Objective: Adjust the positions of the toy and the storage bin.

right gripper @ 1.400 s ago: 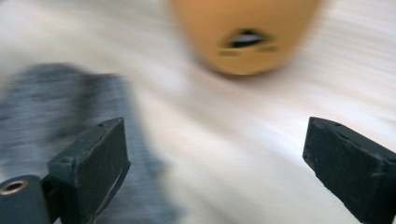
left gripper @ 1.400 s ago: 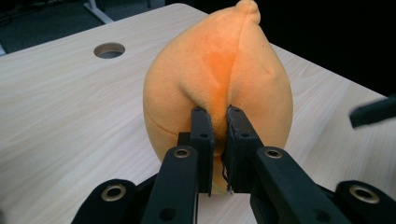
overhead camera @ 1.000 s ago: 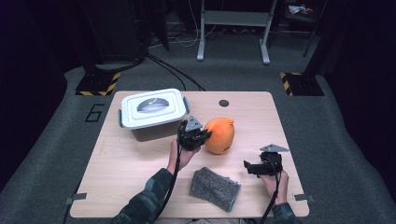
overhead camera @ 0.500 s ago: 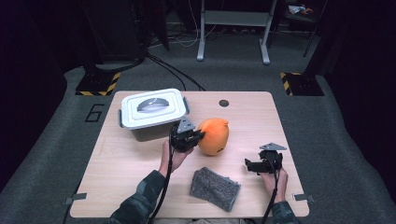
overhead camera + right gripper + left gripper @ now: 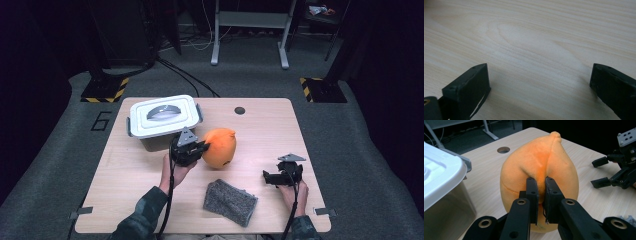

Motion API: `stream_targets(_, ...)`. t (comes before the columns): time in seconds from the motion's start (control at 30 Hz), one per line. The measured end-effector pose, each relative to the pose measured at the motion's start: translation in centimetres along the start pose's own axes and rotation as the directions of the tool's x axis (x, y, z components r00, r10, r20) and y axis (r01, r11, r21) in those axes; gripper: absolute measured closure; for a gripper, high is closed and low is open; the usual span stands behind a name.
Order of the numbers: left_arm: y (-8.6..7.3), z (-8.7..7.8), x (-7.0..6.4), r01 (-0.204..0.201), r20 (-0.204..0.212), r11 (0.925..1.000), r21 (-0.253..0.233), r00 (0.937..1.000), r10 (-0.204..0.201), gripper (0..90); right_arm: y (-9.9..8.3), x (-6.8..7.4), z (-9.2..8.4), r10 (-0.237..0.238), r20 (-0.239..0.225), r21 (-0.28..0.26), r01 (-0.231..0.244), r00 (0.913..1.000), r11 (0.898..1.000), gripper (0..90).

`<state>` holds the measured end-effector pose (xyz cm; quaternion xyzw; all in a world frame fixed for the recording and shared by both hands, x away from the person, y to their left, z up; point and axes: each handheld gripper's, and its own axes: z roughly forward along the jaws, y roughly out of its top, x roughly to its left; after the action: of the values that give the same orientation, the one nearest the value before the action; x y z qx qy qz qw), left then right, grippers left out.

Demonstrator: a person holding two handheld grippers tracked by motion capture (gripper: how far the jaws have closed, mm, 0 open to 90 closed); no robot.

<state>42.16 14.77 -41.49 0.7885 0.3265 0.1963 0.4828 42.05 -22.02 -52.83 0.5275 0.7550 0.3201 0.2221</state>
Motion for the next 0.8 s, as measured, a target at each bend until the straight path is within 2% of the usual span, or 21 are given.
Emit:
stream_targets(0.3, -1.3, -2.6, 0.3, 0.004, -0.009, 1.0000, 0.000, 1.0000, -0.004, 83.1, -0.2, 0.0, 0.0, -0.008, -0.001, -0.004, 0.008, 1.0000, 1.000, 1.6)
stream_targets(0.4, -2.1, -3.7, 0.5, 0.020, -0.010, 0.9998, -0.007, 0.9997, -0.021, 83.1, -0.2, 0.0, 0.0, -0.007, 0.001, -0.004, 0.007, 1.0000, 1.000, 1.6)
stream_targets(0.57, -3.1, -5.4, 0.9, 0.025, -0.038, 0.9995, -0.020, 0.9989, -0.026, 83.1, -0.2, 0.0, 0.0, -0.006, 0.001, -0.004, 0.006, 1.0000, 1.000, 1.6)
stream_targets(0.6, -3.3, -5.7, 0.9, 0.038, -0.039, 0.9991, -0.018, 0.9985, -0.039, 83.1, -0.2, 0.0, 0.0, -0.005, 0.002, -0.004, 0.005, 1.0000, 1.000, 1.6)
stream_targets(0.8, -4.7, -7.8, 1.6, 0.055, -0.070, 0.9984, -0.014, 0.9960, -0.056, 83.1, -0.2, 0.0, 0.0, -0.005, 0.002, -0.004, 0.005, 1.0000, 1.000, 1.5)
